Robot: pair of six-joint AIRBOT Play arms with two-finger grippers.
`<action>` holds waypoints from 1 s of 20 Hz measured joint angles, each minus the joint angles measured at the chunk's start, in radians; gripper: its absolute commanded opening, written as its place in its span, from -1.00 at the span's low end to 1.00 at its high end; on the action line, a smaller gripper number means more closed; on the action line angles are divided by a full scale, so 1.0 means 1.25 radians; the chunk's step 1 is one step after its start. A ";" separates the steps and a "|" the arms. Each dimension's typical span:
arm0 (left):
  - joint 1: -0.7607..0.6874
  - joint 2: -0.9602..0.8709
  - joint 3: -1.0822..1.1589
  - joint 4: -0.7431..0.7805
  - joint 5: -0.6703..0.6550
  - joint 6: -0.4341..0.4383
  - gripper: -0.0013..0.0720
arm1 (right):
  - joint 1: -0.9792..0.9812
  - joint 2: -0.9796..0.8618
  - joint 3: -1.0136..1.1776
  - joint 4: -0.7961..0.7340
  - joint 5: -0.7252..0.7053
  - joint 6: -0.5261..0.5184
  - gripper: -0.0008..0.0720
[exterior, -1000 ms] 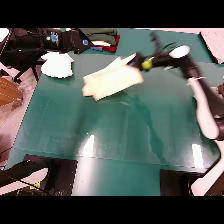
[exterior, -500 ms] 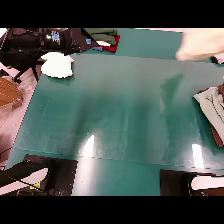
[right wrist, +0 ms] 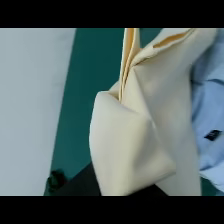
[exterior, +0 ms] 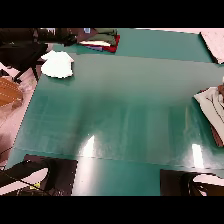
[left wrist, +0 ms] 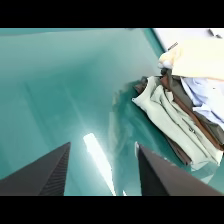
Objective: Fold the shirts.
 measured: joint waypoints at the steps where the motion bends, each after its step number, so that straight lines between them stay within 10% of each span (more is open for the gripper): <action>1: 0.000 0.000 0.008 -0.002 0.004 0.001 0.34 | -0.022 0.007 -0.008 -0.017 0.025 0.000 -0.94; 18: 0.000 0.002 0.059 -0.005 0.023 0.013 0.34 | 0.015 0.045 -0.168 -0.450 0.267 -0.364 -0.93; 20: 0.000 0.002 0.059 -0.006 0.022 0.013 0.34 | 0.070 0.043 -0.185 -0.478 0.275 -0.402 -0.64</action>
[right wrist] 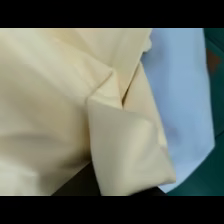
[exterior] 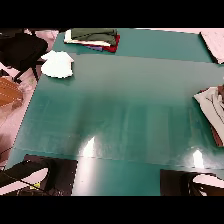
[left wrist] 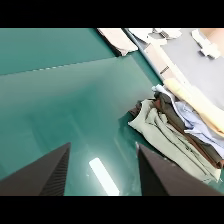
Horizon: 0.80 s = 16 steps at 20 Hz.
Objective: Fold the shirts.
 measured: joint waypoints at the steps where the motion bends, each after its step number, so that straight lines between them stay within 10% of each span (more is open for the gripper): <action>1: 0.000 0.000 0.000 0.000 -0.002 0.000 0.34 | 0.026 0.001 -0.011 -0.009 0.002 -0.015 -0.19; 3: 0.000 0.001 0.000 -0.002 -0.005 0.000 0.34 | 0.073 0.006 -0.028 -0.033 0.009 -0.038 0.24; 10: 0.000 0.017 0.000 -0.004 0.001 0.010 0.34 | 0.015 0.029 0.105 -0.095 0.007 -0.054 0.26; 16: 0.000 0.021 0.000 -0.003 0.013 0.023 0.35 | -0.143 0.056 0.200 0.240 -0.048 -0.061 0.73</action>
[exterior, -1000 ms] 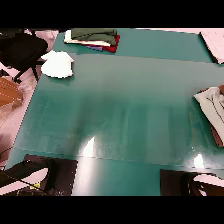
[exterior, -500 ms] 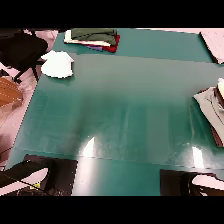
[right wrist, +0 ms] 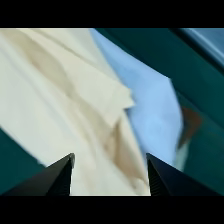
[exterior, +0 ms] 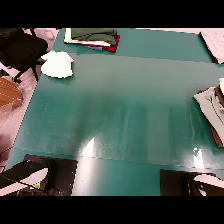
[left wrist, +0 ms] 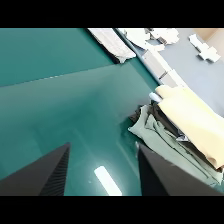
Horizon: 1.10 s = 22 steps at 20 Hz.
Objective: Fold the shirts.
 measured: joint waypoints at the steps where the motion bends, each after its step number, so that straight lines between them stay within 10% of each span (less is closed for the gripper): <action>1: 0.000 0.000 0.000 0.001 0.002 0.002 0.35 | -0.005 0.016 -0.020 0.096 -0.029 -0.001 0.80; 6: 0.000 0.000 0.000 0.004 0.005 0.008 0.34 | 0.187 0.107 -0.159 0.542 -0.230 -0.048 0.61; 9: 0.000 0.000 0.000 0.005 0.005 0.009 0.34 | 0.467 0.148 -0.226 0.659 -0.320 -0.133 -0.80; 10: 0.000 0.000 0.000 0.005 0.006 0.009 0.34 | 0.575 0.156 -0.246 0.675 -0.354 -0.175 -0.93; 15: 0.000 0.000 0.000 0.006 0.011 0.010 0.34 | 0.955 0.172 -0.302 0.578 -0.464 -0.324 -0.92; 22: 0.000 0.000 0.000 0.006 0.013 0.010 0.34 | 1.071 0.177 -0.316 0.458 -0.547 -0.371 -0.92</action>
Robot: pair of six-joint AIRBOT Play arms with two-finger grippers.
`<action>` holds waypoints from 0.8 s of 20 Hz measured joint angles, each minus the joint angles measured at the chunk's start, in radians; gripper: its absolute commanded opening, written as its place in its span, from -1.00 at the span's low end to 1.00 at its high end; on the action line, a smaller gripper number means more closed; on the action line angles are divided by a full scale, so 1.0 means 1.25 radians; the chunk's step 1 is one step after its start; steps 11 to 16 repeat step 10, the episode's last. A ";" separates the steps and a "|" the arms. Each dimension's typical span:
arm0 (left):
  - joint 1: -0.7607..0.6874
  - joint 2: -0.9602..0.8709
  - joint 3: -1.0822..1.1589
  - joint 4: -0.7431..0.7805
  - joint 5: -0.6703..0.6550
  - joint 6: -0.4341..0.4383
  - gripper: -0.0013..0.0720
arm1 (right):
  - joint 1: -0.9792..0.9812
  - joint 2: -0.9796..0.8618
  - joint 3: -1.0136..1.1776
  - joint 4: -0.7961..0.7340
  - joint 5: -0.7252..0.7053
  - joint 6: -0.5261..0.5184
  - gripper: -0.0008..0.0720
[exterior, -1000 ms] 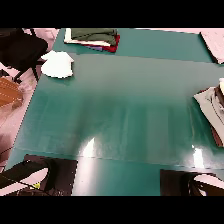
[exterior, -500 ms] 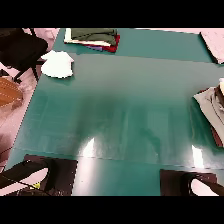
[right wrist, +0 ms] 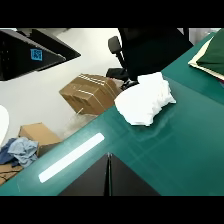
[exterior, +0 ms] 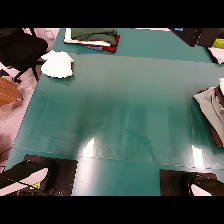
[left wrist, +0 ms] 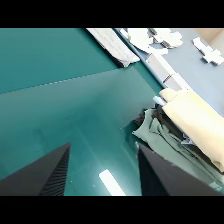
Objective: Fold the shirts.
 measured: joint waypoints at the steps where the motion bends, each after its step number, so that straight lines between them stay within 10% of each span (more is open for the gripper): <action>1: 0.000 0.000 0.000 0.000 0.000 0.000 0.34 | 0.003 0.000 0.000 -0.006 -0.004 -0.002 -0.92; 16: 0.000 0.000 0.000 0.000 0.001 0.000 0.34 | 0.013 0.000 -0.001 -0.019 -0.014 -0.007 -0.92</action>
